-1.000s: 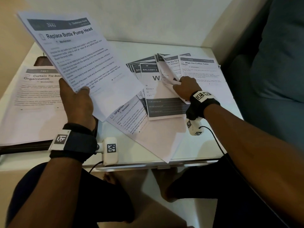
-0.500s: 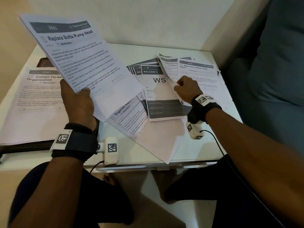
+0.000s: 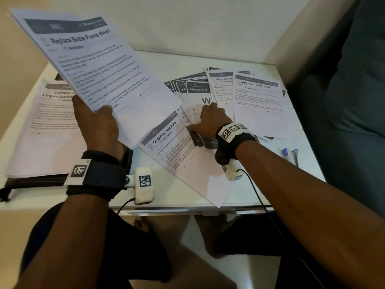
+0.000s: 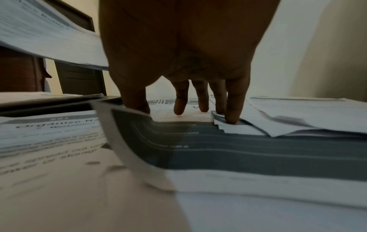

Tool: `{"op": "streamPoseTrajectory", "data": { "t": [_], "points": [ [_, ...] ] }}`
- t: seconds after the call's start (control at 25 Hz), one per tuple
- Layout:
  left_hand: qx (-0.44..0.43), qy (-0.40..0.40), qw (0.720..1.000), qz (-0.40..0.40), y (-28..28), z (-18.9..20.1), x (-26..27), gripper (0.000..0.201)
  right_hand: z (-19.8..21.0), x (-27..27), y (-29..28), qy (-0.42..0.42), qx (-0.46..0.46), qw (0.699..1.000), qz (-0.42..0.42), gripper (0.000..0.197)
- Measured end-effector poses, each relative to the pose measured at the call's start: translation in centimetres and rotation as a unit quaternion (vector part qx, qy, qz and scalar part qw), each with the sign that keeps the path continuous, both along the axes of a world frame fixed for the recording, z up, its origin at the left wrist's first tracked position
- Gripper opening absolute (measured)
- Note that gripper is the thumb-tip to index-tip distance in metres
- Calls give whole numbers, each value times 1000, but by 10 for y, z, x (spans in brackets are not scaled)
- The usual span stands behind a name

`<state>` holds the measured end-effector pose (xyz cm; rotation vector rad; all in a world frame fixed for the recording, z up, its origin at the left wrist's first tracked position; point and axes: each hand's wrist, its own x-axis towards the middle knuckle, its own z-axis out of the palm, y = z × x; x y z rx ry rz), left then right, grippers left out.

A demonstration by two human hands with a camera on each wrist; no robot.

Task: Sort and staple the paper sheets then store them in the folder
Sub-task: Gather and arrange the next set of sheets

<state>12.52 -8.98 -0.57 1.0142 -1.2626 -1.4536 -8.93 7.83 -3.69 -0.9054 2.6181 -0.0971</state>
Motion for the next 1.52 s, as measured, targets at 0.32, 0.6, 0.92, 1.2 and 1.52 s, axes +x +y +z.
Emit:
{"op": "streamPoseTrajectory", "data": {
  "t": [0.32, 0.6, 0.92, 1.2, 1.52],
  "points": [
    [5, 10, 1000, 13, -7, 1, 0, 57, 18, -18, 3, -37, -136, 987, -79, 24],
    [-3, 15, 1000, 9, -6, 2, 0, 57, 19, -29, 18, -75, -181, 968, -156, 37],
    [-15, 14, 999, -47, 6, 2, -9, 64, 13, -3, 43, -65, -259, 958, -109, 40],
    [-79, 20, 970, -231, 77, 13, -5, 58, 58, 40, 108, -265, -510, 788, -222, 24],
    [-116, -21, 931, -345, 139, 13, 5, 44, 78, 76, 174, -298, -611, 722, -131, 37]
  ]
}}
